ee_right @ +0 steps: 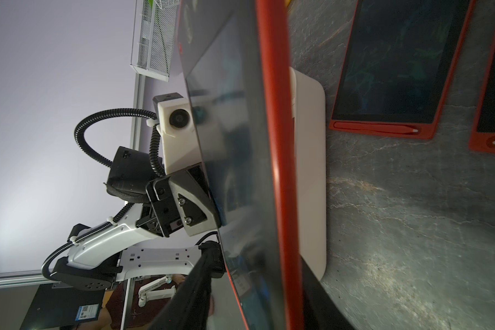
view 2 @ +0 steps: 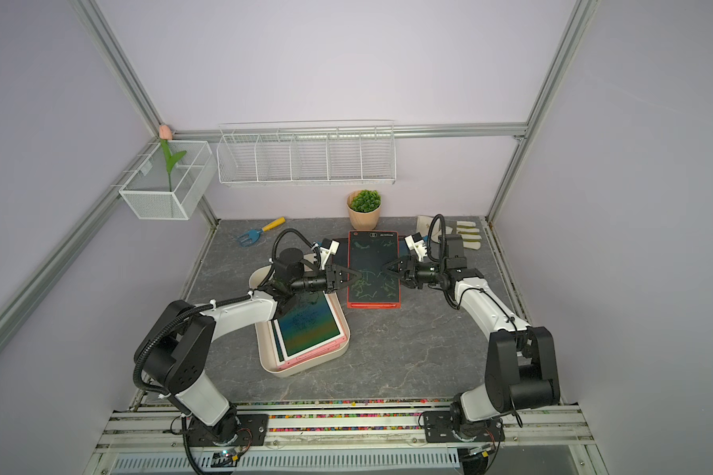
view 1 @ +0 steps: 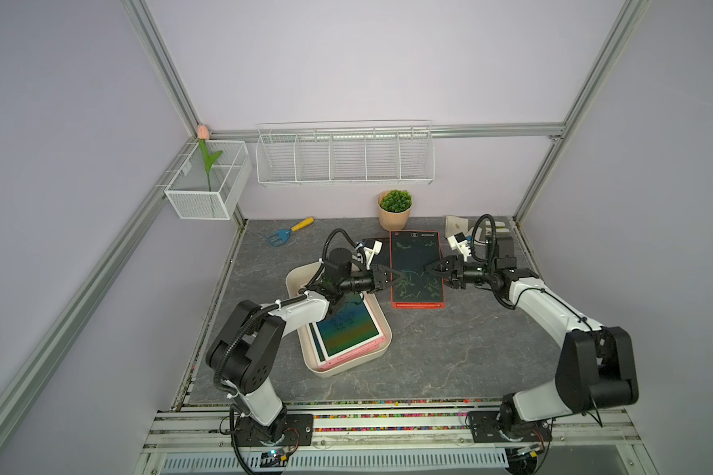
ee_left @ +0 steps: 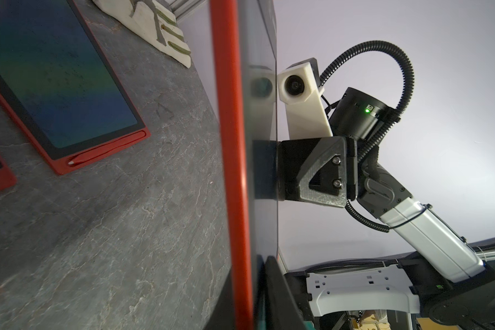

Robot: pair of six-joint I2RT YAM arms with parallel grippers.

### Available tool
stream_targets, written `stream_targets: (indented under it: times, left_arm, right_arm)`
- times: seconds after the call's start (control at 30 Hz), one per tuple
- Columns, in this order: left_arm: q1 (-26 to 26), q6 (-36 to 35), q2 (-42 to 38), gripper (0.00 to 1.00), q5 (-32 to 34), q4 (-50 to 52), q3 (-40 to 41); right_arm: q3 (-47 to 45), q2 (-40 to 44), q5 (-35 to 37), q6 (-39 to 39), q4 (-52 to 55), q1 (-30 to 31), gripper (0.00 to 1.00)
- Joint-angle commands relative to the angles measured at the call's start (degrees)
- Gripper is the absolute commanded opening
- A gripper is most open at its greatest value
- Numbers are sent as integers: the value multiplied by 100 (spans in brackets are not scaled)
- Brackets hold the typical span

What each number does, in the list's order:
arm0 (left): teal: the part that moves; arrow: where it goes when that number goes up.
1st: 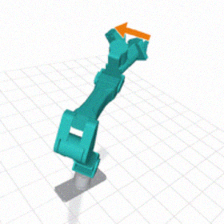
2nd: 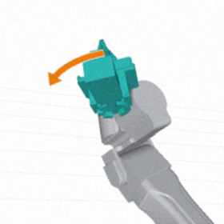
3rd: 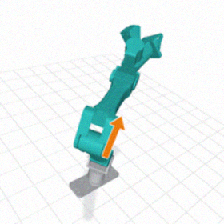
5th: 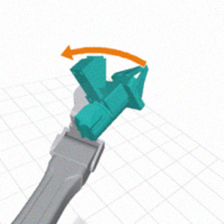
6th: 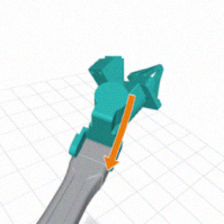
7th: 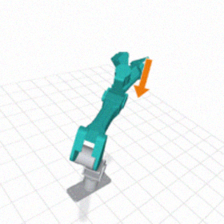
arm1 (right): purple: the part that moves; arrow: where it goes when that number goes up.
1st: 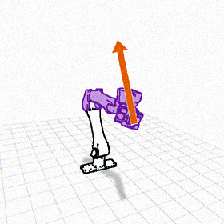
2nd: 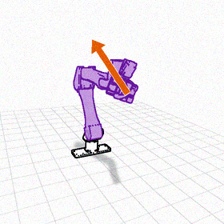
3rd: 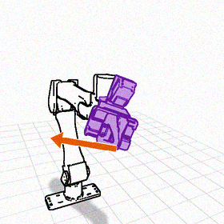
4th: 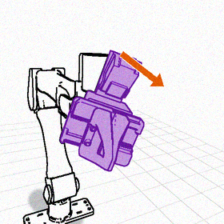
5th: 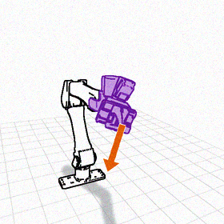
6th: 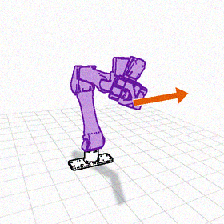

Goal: Take out the writing tablet from the storage box
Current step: Pick up the writing tablet from the storage box, then place the writing tablet at the center of the board.

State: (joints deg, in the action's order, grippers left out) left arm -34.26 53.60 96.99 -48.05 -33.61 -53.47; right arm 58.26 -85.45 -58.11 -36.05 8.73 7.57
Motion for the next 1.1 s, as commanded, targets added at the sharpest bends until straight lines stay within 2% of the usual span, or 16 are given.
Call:
stream_targets:
  times: [0.0, 0.33, 0.53, 0.7, 0.9, 1.0, 1.07]
  left_arm:
    - [-35, -1, 116, 13, -30, -33, -189]
    - [-29, -8, 266, 10, 160, 363, -378]
    - [-44, 27, 570, 9, 340, 704, -721]
    - [-149, 117, 1010, 8, 421, 791, -1116]
    - [-443, 108, 1712, 8, 700, 1302, -2168]
    - [-668, -270, 2063, 7, 1229, 2325, -3034]
    - [-778, -236, 2381, 7, 1553, 2682, -3577]
  right_arm:
    - [176, -89, 52, 226, 330, -70, 54]
    - [154, -45, 693, 405, 882, -534, 66]
    - [145, 208, 1089, 630, 1383, -1160, 67]
    - [134, 415, 1146, 774, 1674, -1667, 67]
    - [141, 732, 1416, 1003, 2090, -2200, 67]
    - [121, 912, 1484, 1098, 2262, -2425, 67]
    - [86, 1067, 1558, 1101, 2315, -2530, 68]
